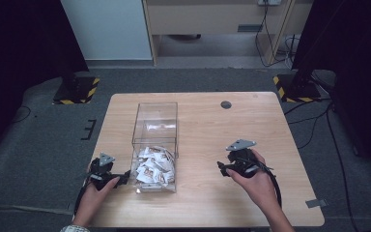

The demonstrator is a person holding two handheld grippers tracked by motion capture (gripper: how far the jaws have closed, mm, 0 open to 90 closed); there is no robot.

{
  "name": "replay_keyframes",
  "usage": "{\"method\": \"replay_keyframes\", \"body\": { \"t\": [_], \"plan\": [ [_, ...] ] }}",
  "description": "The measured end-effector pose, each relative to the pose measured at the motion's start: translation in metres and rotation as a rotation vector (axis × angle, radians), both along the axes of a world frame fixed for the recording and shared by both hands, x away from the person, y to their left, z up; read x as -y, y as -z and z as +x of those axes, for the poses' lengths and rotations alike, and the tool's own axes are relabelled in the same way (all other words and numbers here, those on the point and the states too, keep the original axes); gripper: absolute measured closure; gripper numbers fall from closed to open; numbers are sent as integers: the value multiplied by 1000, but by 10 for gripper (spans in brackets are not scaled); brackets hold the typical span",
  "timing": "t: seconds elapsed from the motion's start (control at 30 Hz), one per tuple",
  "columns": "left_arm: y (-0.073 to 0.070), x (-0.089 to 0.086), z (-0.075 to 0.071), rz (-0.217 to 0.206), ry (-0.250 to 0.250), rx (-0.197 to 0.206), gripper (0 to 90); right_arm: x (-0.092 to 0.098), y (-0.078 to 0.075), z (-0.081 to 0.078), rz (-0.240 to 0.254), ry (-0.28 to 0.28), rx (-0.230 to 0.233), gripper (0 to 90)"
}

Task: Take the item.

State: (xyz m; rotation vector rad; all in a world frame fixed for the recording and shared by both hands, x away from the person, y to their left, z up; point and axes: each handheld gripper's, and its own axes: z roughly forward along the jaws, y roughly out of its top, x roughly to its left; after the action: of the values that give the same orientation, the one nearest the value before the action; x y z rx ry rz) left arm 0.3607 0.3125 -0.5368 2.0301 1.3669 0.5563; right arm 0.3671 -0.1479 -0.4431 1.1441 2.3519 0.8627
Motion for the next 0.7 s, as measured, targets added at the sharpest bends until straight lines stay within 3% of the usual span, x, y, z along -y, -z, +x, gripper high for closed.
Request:
{"method": "replay_keyframes", "body": {
  "t": [0.7],
  "plan": [
    [0, 0, 0, 0, 0, 0, 0, -31, -23, 9, 6, -47, 31, 350]
  ]
}}
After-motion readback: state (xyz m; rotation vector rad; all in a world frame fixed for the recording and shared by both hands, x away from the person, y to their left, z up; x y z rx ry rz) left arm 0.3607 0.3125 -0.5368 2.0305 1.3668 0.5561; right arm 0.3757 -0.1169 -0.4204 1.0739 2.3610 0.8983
